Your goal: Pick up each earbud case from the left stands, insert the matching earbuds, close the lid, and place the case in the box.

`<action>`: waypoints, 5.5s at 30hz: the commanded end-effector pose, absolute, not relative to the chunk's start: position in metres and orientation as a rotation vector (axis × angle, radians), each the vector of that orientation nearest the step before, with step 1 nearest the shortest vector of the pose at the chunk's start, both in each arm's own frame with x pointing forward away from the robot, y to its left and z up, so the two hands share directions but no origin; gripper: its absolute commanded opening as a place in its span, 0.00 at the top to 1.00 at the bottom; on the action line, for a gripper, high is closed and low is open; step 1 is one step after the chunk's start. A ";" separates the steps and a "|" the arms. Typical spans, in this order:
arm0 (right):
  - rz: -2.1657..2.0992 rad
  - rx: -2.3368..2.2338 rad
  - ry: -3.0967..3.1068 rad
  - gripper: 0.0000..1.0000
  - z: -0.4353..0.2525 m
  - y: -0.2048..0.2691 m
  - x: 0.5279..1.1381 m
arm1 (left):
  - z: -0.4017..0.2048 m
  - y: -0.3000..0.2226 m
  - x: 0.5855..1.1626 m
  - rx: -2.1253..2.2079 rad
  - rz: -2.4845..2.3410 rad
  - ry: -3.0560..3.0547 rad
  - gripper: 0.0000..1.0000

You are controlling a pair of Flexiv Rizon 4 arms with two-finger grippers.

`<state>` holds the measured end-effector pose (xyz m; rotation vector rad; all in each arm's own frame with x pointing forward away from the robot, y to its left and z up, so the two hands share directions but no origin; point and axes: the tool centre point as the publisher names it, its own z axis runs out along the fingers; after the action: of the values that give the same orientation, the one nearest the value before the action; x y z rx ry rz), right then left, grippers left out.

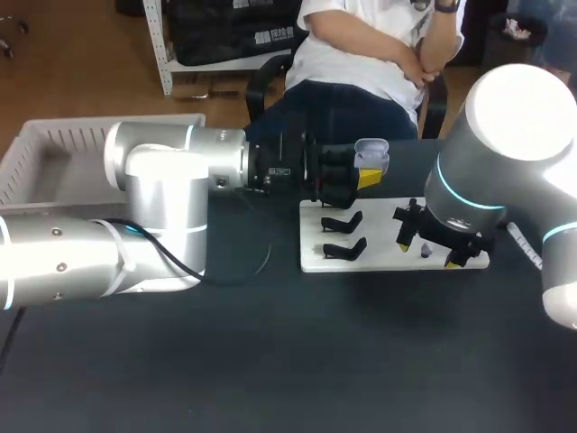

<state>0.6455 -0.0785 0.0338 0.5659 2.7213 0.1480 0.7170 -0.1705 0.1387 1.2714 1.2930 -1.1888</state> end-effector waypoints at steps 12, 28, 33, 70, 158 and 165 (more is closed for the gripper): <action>0.160 0.594 2.695 0.52 0.024 -0.077 0.648 | 0.138 -0.171 0.715 1.265 -1.183 1.290 1.00; 0.146 0.600 2.696 0.58 0.020 -0.078 0.651 | 0.138 -0.171 0.715 1.265 -1.183 1.290 1.00; 0.145 0.597 2.694 0.61 0.021 -0.079 0.652 | 0.138 -0.171 0.715 1.265 -1.183 1.290 1.00; 0.144 0.601 2.686 1.00 0.027 -0.078 0.657 | 0.138 -0.171 0.715 1.265 -1.183 1.290 1.00; 0.110 -0.704 2.680 1.00 0.213 0.006 0.679 | 0.138 -0.171 0.715 1.265 -1.183 1.290 1.00; 0.107 -0.723 2.666 1.00 0.206 0.006 0.686 | 0.138 -0.171 0.715 1.265 -1.183 1.290 1.00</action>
<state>0.6837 0.0061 0.2091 -0.7244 2.6699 0.1081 0.7170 -0.1705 0.1387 1.2714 1.2931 -1.1888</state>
